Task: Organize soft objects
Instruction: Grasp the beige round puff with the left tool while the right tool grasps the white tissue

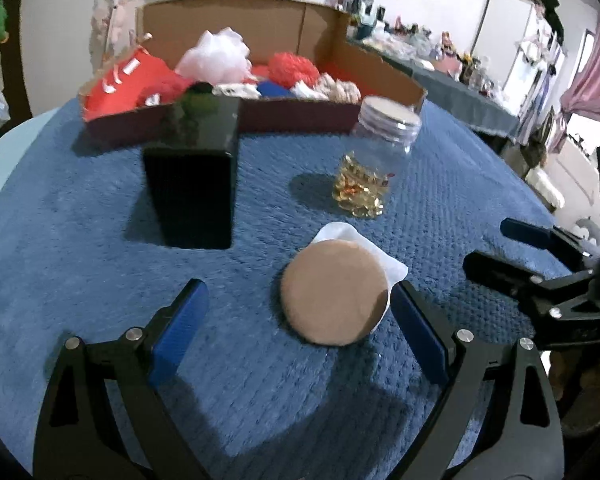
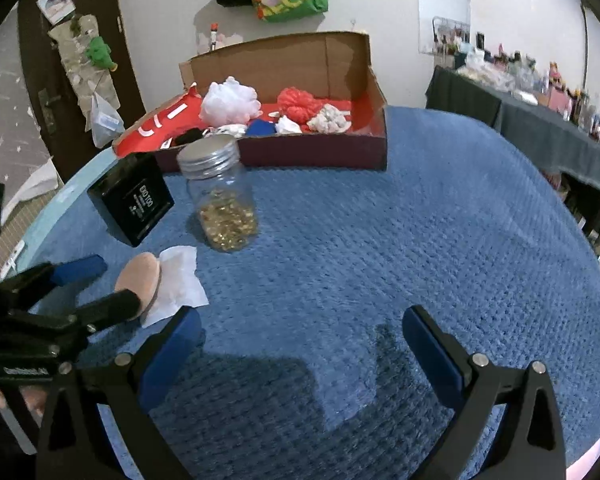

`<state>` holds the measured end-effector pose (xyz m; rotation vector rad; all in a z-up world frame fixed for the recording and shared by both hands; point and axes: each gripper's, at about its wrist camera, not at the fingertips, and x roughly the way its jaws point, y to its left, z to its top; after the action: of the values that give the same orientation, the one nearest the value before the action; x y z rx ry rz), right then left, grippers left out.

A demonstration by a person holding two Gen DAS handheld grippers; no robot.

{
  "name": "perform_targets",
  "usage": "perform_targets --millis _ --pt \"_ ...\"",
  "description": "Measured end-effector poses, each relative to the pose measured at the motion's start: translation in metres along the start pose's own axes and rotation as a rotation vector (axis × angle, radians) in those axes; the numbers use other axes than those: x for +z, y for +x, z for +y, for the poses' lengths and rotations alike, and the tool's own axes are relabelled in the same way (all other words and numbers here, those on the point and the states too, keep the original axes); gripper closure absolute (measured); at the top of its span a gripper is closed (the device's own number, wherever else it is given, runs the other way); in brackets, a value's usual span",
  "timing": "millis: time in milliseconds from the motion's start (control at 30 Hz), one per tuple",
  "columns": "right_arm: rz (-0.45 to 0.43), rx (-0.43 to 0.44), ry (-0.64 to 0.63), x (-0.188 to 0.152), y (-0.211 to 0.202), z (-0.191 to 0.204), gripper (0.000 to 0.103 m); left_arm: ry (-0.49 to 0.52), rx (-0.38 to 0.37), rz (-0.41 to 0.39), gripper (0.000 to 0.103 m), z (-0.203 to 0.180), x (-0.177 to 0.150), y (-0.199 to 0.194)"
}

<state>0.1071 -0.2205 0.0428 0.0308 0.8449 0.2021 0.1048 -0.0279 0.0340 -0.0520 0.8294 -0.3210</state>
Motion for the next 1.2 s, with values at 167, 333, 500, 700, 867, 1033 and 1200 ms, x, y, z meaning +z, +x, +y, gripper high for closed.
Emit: perform_targets --millis 167,333,500,700,867,1033,1200 --pt "0.01 0.022 0.032 0.004 0.004 -0.006 0.0 0.033 0.014 0.052 0.01 -0.003 0.002 0.014" --pt "0.017 0.05 0.025 0.008 0.009 0.001 0.0 0.062 0.054 0.055 0.01 0.002 0.0 0.008" --pt "0.035 0.102 -0.012 0.011 0.016 0.015 0.0 0.047 0.115 0.056 0.01 0.025 -0.003 0.0" --pt "0.078 0.201 -0.115 0.014 0.031 0.044 0.0 0.063 0.103 0.052 0.011 0.033 -0.003 -0.006" --pt "0.114 0.198 -0.208 0.017 0.046 0.066 0.013 0.101 0.074 0.051 0.026 0.028 -0.006 -0.007" --pt "0.105 0.204 -0.28 0.02 0.048 0.08 0.033 0.114 0.044 0.041 0.052 0.026 -0.006 -0.005" --pt "0.102 0.25 -0.338 0.017 0.045 0.092 0.072 0.133 -0.051 0.032 0.054 0.02 -0.007 -0.006"
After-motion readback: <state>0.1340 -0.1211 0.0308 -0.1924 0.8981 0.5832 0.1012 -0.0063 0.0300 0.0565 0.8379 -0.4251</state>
